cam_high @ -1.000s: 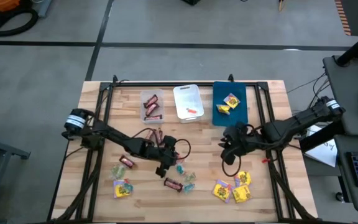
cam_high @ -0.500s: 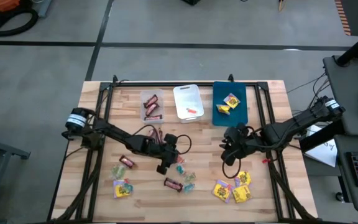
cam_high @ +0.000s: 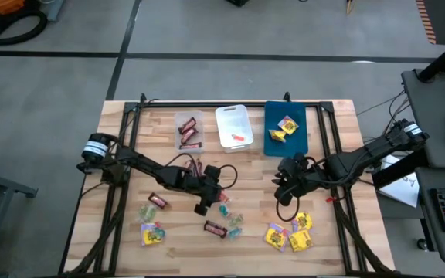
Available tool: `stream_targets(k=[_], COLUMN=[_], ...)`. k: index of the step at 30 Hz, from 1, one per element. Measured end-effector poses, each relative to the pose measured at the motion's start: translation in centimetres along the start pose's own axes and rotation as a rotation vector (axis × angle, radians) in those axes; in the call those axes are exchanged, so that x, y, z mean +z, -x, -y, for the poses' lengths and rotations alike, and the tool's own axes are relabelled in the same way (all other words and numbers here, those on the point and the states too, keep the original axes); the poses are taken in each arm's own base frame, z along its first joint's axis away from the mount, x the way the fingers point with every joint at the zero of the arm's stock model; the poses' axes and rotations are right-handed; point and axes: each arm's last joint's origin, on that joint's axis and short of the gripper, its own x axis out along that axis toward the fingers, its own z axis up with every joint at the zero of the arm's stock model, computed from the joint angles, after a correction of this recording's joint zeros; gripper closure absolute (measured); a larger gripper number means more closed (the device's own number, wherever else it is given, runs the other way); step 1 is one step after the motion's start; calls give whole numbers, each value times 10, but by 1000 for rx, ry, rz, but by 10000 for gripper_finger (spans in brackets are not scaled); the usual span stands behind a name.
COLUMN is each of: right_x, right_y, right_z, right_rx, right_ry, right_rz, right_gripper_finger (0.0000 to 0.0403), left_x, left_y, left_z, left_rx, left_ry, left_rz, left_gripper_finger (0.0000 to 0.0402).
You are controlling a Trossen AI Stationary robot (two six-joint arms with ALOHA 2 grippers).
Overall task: Sort candy
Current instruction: Put the center orange jelly candy into the white bin
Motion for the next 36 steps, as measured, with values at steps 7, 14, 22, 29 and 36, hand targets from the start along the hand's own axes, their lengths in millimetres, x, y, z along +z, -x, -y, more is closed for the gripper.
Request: stream_targets(k=[7,14,22,29,36], right_x=[0,0,0,1,1], right_y=[0,0,0,0,0], right_z=[0,0,-1,-1,-2], right_rx=[0,2,7,12,15], right_ry=[0,-1,0,-2,0], right_rz=[0,1,5,9,13], right_gripper_finger=[302,309,305,311,314], left_x=[-4,-10,-9,8,34], left_y=[-9,-22,-19,10,65], left_z=[2,5,5,-4,-37], left_rx=[-4,-8,-16,0,163], left_ry=[1,17,4,-21,-49], left_rz=[-2,-11,-10,54,192], left_gripper_finger=[231,253,343,393,398])
